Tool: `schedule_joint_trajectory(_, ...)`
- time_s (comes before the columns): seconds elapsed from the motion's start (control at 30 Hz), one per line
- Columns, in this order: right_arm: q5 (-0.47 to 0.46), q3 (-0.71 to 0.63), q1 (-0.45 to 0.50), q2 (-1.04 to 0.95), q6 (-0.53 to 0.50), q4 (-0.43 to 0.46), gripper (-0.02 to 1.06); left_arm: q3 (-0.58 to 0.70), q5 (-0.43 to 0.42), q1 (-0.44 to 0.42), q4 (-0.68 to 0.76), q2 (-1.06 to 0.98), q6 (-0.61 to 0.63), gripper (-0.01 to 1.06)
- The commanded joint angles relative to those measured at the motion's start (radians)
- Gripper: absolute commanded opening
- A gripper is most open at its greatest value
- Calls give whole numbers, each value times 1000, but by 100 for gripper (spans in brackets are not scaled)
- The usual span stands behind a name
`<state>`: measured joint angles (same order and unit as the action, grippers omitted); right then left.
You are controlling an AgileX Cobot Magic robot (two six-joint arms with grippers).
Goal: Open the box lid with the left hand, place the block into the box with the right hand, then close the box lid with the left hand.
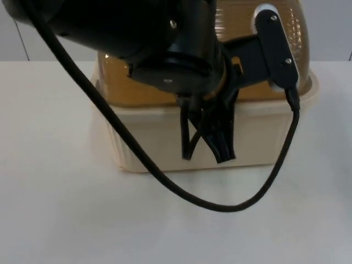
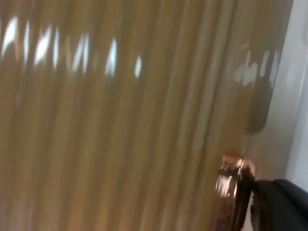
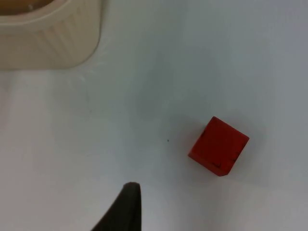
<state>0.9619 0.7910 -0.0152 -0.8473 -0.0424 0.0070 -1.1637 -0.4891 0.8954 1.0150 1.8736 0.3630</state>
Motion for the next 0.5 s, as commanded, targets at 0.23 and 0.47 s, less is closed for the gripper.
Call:
schedule_joint_trajectory(0.23,-12,4,6,2,-2,-7,105,-8,-36,-12,55,-47,10,0)
schedule_joint_trajectory(0.47,-9,4,6,2,-2,-7,105,-12,-67,-12,119,-49,12,0)
